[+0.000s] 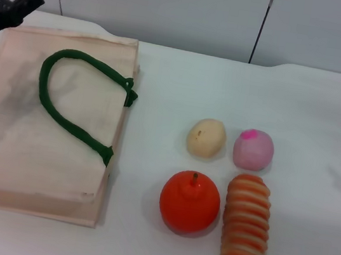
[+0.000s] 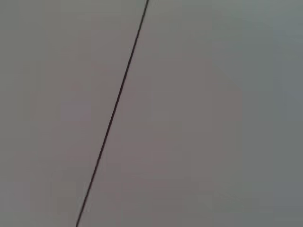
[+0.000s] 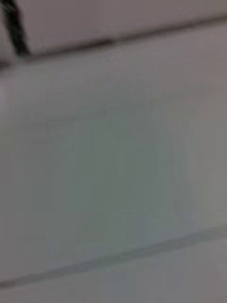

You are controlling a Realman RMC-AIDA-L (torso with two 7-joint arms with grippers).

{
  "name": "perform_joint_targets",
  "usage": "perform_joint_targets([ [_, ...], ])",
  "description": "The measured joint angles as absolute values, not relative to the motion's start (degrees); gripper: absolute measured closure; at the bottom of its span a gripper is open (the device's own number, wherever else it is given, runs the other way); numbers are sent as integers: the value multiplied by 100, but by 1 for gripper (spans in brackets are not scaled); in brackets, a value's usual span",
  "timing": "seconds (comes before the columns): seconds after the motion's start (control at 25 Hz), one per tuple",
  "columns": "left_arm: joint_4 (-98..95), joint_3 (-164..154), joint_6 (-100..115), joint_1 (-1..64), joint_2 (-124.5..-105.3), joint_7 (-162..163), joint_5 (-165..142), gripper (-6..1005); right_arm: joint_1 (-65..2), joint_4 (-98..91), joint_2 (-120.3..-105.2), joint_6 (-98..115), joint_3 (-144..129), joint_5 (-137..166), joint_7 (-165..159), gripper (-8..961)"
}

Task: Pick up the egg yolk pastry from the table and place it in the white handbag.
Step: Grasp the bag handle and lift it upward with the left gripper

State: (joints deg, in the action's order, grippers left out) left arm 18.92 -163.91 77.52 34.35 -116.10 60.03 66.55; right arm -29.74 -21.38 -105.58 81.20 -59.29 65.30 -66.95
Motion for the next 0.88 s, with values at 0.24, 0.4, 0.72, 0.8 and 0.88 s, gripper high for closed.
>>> perform_joint_targets([
  [0.24, 3076, -16382, 7824, 3585, -11633, 8083, 5524, 172, -2987, -3140, -10553, 8000, -5867, 8125, -7760, 71],
  [0.4, 3941, -16388, 7985, 3850, -11633, 9494, 4366, 172, -3032, -3323, -10669, 7892, -5527, 8678, -7941, 71],
  [0.72, 5027, -16395, 8631, 4274, -11626, 11197, 2694, 180, -3155, -3355, -10847, 7830, -4819, 9281, -7953, 71],
  [0.8, 5219, -16398, 8678, 4366, -11620, 11452, 2274, 183, -3181, -3357, -10885, 7763, -4733, 9368, -7953, 71],
  [0.88, 5385, -16399, 8713, 4478, -11615, 11671, 1859, 185, -3191, -3357, -10912, 7691, -4694, 9396, -7954, 71],
])
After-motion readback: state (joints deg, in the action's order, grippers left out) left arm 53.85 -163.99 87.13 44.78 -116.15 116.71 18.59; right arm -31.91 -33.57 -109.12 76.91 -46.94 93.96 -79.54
